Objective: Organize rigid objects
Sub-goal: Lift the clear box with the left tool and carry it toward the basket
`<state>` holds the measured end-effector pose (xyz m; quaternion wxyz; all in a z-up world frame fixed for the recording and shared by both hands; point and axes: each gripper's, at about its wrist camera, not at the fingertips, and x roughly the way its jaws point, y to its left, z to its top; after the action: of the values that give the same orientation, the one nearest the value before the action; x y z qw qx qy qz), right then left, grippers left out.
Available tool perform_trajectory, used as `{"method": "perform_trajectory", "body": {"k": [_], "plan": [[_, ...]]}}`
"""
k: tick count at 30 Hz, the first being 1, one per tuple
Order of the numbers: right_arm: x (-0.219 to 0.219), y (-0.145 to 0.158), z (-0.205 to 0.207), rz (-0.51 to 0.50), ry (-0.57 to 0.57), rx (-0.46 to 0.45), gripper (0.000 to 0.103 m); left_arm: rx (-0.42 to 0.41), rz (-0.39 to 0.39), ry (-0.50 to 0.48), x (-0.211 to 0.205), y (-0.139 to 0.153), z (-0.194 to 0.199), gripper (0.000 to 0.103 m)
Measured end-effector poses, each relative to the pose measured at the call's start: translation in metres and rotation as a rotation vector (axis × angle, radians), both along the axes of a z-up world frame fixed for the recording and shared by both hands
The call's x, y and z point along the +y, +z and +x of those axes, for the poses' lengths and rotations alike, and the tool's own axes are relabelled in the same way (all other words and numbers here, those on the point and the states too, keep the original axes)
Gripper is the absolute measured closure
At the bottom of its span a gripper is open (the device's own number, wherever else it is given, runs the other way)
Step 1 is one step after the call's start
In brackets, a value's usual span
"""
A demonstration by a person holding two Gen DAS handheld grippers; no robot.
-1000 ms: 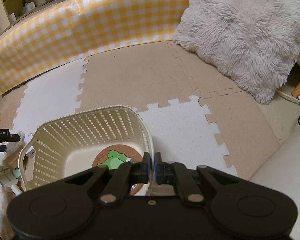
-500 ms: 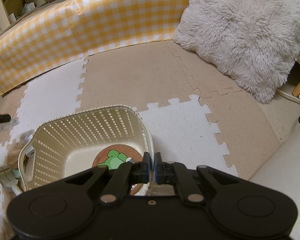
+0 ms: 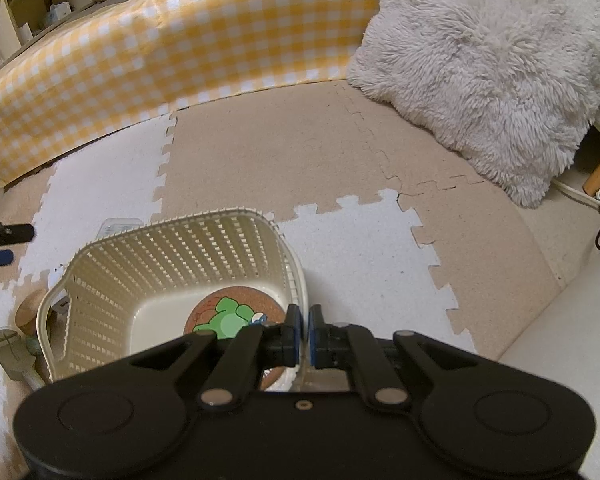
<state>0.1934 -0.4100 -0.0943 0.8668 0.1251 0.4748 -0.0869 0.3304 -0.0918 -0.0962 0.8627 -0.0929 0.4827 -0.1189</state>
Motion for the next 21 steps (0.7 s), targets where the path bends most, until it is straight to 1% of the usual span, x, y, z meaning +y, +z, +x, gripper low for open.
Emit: {"method": "perform_trajectory", "body": {"k": [2, 4, 6, 8, 11, 13, 16, 18, 19, 21], "plan": [[0.0, 0.0, 0.0, -0.001, 0.0, 0.0, 0.098, 0.017, -0.004, -0.038, -0.013, -0.007, 0.005, 0.028], [0.0, 0.0, 0.0, -0.001, 0.0, 0.0, 0.098, 0.023, 0.014, -0.091, -0.03, -0.012, 0.011, 0.028], [0.0, 0.0, 0.0, 0.0, 0.0, 0.0, 0.098, 0.021, 0.058, -0.151, -0.048, -0.016, 0.018, 0.028], [0.0, 0.0, 0.0, 0.005, -0.002, 0.002, 0.098, 0.022, 0.118, -0.206, -0.066, -0.022, 0.026, 0.028], [-0.002, 0.0, 0.0, 0.015, -0.004, 0.0, 0.098, 0.042, 0.197, -0.256, -0.087, -0.032, 0.038, 0.028], [-0.003, -0.001, 0.001, 0.022, -0.005, -0.001, 0.098, 0.055, 0.237, -0.269, -0.096, -0.039, 0.045, 0.028], [-0.003, -0.002, 0.001, 0.024, -0.005, 0.001, 0.098, 0.076, 0.278, -0.274, -0.104, -0.049, 0.052, 0.025], [-0.003, -0.002, 0.001, 0.022, -0.004, 0.001, 0.098, 0.097, 0.281, -0.278, -0.107, -0.057, 0.056, 0.024], [-0.003, -0.002, 0.001, 0.022, -0.004, 0.001, 0.098, 0.11, 0.281, -0.278, -0.109, -0.061, 0.057, 0.022], [-0.003, -0.002, 0.001, 0.025, -0.004, 0.0, 0.098, 0.129, 0.291, -0.276, -0.112, -0.068, 0.058, 0.022]]}}
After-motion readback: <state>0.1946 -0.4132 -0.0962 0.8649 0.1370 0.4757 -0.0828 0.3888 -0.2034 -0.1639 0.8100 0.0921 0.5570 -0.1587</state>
